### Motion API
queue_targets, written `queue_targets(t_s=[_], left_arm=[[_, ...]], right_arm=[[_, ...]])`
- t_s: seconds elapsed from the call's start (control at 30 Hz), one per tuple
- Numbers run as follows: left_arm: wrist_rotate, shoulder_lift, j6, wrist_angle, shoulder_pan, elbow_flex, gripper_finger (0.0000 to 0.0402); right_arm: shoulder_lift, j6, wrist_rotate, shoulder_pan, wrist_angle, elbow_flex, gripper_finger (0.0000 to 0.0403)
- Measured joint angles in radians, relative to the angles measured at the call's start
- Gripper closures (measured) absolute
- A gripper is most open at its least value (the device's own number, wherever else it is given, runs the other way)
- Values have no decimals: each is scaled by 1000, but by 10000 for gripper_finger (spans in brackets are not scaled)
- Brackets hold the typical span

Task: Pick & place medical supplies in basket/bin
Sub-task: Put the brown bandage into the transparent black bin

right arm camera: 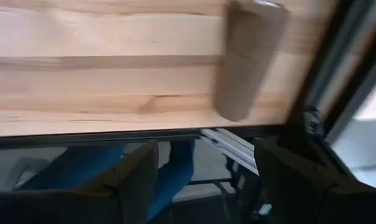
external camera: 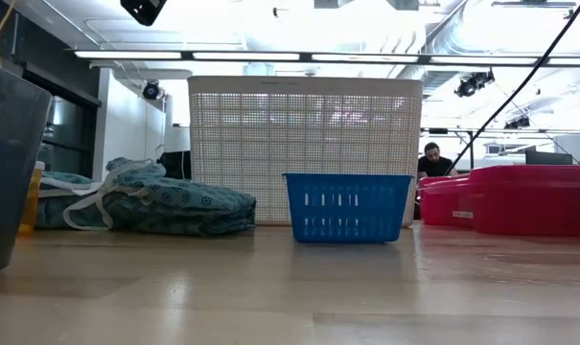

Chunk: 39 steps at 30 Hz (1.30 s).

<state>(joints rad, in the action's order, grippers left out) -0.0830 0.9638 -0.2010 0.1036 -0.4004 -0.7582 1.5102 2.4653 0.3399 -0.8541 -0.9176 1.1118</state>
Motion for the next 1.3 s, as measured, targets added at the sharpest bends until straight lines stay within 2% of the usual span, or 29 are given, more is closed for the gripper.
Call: queue_targets(t_s=[0.17,0.5,0.87,1.3], left_arm=[[0,0,0,0,0,0,174],[0,0,0,0,0,0,174],[0,0,0,0,0,0,174],[0,0,0,0,0,0,174]], right_arm=[[24,16,43,-4,-28,0,149],[109,19,26,-36,-25,0,149],[120,44,-2,-83,-31,0,149],[205,37,0,-102,-6,0,149]])
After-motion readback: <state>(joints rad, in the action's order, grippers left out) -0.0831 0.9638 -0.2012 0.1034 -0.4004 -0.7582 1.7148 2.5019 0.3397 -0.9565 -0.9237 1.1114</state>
